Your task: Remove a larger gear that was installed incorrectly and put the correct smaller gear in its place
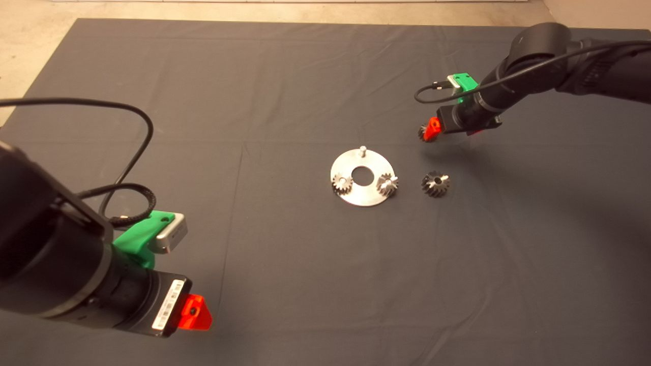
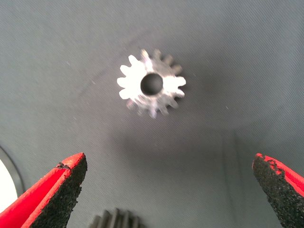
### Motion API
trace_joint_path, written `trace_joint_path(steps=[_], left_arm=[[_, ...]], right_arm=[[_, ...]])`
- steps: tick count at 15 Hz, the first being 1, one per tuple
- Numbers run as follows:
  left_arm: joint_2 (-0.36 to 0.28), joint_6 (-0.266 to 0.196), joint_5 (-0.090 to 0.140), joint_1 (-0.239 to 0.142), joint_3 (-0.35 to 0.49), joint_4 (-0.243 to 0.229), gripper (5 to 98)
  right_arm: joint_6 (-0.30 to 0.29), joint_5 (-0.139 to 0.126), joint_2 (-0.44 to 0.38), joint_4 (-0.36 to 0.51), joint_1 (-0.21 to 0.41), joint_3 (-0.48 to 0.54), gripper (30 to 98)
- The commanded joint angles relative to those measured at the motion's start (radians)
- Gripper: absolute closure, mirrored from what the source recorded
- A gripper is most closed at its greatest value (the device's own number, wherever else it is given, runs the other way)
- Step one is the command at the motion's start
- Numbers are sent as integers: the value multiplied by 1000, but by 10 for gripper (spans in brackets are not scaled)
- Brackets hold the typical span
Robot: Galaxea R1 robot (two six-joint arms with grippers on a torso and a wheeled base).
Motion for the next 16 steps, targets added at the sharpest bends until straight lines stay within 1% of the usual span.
trace_joint_path(steps=[1, 2, 4, 7, 10, 13, 16], left_arm=[[1, -8, 16, -8, 16, -15, 58], [1, -8, 16, -8, 16, -15, 58], [1, -8, 16, -8, 16, -15, 58], [1, -8, 16, -8, 16, -15, 58], [1, -8, 16, -8, 16, -15, 58], [1, -8, 16, -8, 16, -15, 58], [1, -8, 16, -8, 16, -15, 58]], right_arm=[[5, 51, -1, -13, 22, -5, 359], [5, 74, -6, -13, 20, -5, 359], [4, 82, -9, -16, 17, -6, 359], [-1, 89, -6, -35, 11, -6, 359], [-4, 88, -11, -81, 2, -8, 359], [-6, 88, -12, -92, -8, -29, 359], [-7, 89, -9, -133, -14, -31, 359]])
